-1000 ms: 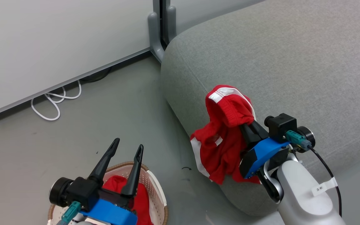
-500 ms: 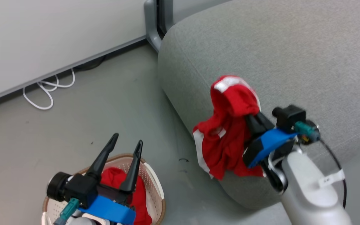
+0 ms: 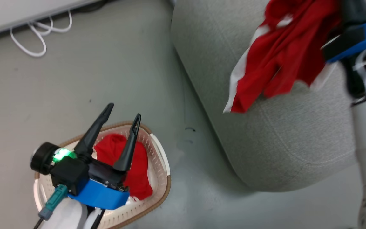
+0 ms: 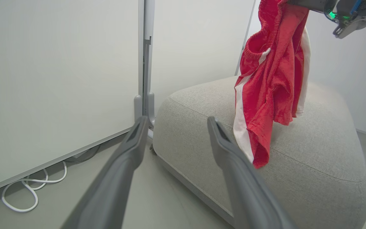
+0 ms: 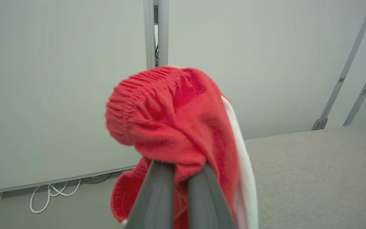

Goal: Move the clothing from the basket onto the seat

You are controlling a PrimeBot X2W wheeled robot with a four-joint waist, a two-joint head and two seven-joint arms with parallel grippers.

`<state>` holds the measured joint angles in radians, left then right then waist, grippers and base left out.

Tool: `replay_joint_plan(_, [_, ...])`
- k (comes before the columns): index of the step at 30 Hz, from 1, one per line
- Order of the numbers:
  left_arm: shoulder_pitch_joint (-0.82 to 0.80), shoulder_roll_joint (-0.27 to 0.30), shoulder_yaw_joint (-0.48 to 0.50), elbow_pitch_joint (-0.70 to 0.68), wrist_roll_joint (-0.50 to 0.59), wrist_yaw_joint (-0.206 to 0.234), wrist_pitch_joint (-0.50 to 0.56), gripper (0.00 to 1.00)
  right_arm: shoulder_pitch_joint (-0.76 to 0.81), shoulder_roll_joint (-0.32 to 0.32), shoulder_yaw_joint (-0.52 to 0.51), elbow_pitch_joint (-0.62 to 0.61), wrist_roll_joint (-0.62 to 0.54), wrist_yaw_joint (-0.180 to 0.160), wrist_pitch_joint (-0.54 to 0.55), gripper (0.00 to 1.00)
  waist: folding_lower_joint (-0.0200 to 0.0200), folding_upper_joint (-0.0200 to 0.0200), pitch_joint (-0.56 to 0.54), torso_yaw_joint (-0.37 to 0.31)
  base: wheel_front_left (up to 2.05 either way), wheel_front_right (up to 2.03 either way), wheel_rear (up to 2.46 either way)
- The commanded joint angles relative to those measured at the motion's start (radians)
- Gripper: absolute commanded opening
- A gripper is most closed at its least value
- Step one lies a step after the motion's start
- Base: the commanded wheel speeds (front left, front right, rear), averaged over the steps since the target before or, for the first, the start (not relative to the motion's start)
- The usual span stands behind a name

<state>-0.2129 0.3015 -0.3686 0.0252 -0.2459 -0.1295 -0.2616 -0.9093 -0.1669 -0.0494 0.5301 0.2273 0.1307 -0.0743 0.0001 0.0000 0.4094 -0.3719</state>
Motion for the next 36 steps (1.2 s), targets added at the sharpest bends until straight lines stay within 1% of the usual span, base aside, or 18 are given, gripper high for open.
replay_joint_plan(1, [-0.022, 0.009, 0.006, -0.014, 0.007, -0.001, -0.005, 1.0, -0.036, -0.02, -0.017, -0.011, 0.008, 0.0, 0.009, 0.0, -0.0001, 0.0, 0.069, 0.024, 0.0, 0.0, 0.0])
replay_joint_plan(5, [-0.045, 0.033, 0.017, -0.053, 0.02, -0.001, -0.005, 1.0, -0.124, -0.069, -0.091, -0.024, 0.021, 0.0, 0.041, 0.0, -0.0001, 0.0, 0.14, 0.031, 0.0, 0.0, 0.0])
replay_joint_plan(7, [-0.059, 0.038, 0.018, -0.068, 0.025, -0.001, -0.005, 1.0, -0.175, -0.098, -0.149, -0.032, 0.041, 0.0, 0.053, 0.0, -0.0001, 0.0, 0.175, 0.042, 0.0, 0.0, 0.0])
replay_joint_plan(9, [-0.073, 0.046, 0.017, -0.074, 0.029, -0.001, -0.005, 1.0, -0.213, -0.125, -0.196, -0.041, 0.033, 0.0, 0.061, 0.0, -0.0001, 0.0, 0.201, 0.051, 0.0, 0.0, 0.0])
replay_joint_plan(15, [-0.104, 0.06, 0.018, -0.093, 0.038, -0.001, -0.005, 1.0, -0.272, -0.189, -0.279, -0.058, -0.008, 0.0, 0.071, 0.0, -0.0001, 0.0, 0.252, 0.066, 0.0, 0.0, 0.0])
replay_joint_plan(18, [-0.111, 0.064, 0.017, -0.099, 0.038, -0.001, -0.005, 1.0, -0.253, -0.195, -0.299, -0.041, -0.027, 0.0, 0.08, 0.0, -0.0001, 0.0, 0.269, 0.075, 0.0, 0.0, 0.0])
replay_joint_plan(21, [-0.115, 0.066, 0.013, -0.101, 0.041, -0.001, -0.005, 1.0, -0.21, -0.186, -0.314, -0.003, -0.032, 0.0, 0.08, 0.0, -0.0001, 0.0, 0.281, 0.08, 0.0, 0.0, 0.0])
replay_joint_plan(25, [-0.118, 0.073, 0.006, -0.103, 0.04, -0.001, -0.005, 1.0, -0.169, -0.172, -0.326, 0.076, -0.04, 0.0, 0.062, 0.0, -0.0001, 0.0, 0.292, 0.087, 0.0, 0.0, 0.0])
replay_joint_plan(28, [-0.117, 0.076, 0.001, -0.102, 0.039, -0.001, -0.005, 1.0, -0.135, -0.156, -0.333, 0.157, -0.05, 0.0, 0.044, 0.0, -0.0001, 0.0, 0.295, 0.092, 0.0, 0.0, 0.0])
replay_joint_plan(29, [-0.114, 0.078, 0.001, -0.101, 0.038, -0.001, -0.005, 1.0, -0.134, -0.148, -0.338, 0.183, -0.042, 0.0, 0.042, 0.1, -0.0001, 0.0, 0.294, 0.092, 0.0, 0.0, 0.0])
replay_joint_plan(30, [-0.111, 0.078, 0.002, -0.099, 0.037, -0.001, -0.005, 1.0, -0.132, -0.143, -0.337, 0.21, -0.042, 0.0, 0.039, 0.46, -0.0001, 0.0, 0.293, 0.092, 0.0, 0.0, 0.0])
replay_joint_plan(31, [-0.108, 0.079, 0.002, -0.097, 0.036, -0.001, -0.005, 1.0, -0.131, -0.137, -0.338, 0.239, -0.045, 0.0, 0.04, 1.0, -0.0001, 0.0, 0.291, 0.092, 0.0, 0.0, 0.0])
replay_joint_plan(36, [-0.107, 0.07, -0.008, -0.086, 0.03, -0.001, -0.005, 1.0, -0.149, -0.139, -0.341, 0.338, -0.062, 0.0, 0.025, 1.0, -0.0001, 0.0, 0.271, 0.098, 0.0, 0.0, 0.0])
